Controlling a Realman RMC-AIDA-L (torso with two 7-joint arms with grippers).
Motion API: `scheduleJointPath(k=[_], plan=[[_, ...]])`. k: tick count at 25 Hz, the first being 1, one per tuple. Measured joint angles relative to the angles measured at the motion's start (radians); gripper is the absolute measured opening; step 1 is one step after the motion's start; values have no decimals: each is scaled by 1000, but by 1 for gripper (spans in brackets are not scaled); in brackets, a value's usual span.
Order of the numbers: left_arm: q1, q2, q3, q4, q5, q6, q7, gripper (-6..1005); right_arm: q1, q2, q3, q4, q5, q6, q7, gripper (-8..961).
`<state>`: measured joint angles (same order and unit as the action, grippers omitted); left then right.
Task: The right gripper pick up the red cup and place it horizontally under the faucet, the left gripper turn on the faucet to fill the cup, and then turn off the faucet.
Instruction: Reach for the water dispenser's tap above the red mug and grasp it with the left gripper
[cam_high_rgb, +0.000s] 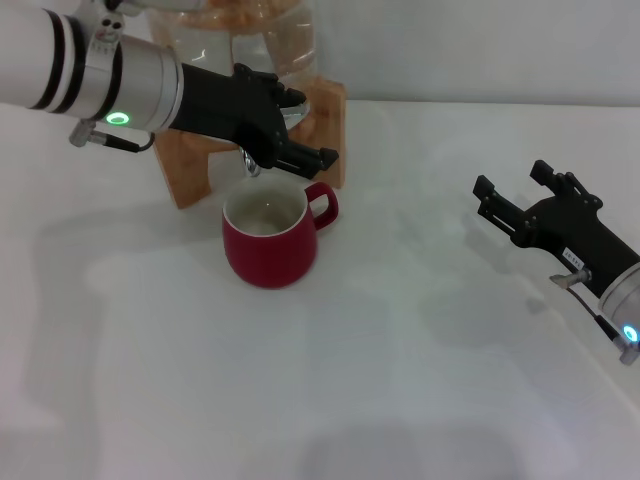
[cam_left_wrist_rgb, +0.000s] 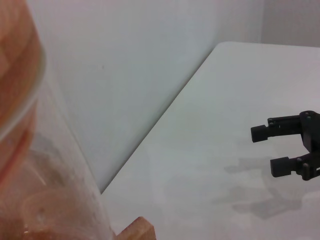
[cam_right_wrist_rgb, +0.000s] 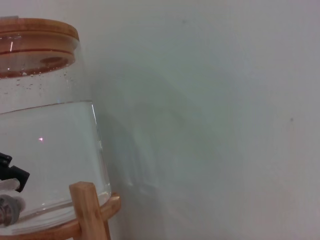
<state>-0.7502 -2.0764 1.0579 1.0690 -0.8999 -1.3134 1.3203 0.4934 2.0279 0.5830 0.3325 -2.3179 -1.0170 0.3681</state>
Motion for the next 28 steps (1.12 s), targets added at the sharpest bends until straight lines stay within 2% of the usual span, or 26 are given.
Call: scheduleJointPath(k=[28], plan=[[-10,0,0,-1,-4,-25,7,890,3,0,0,-1,5,0,0,873]])
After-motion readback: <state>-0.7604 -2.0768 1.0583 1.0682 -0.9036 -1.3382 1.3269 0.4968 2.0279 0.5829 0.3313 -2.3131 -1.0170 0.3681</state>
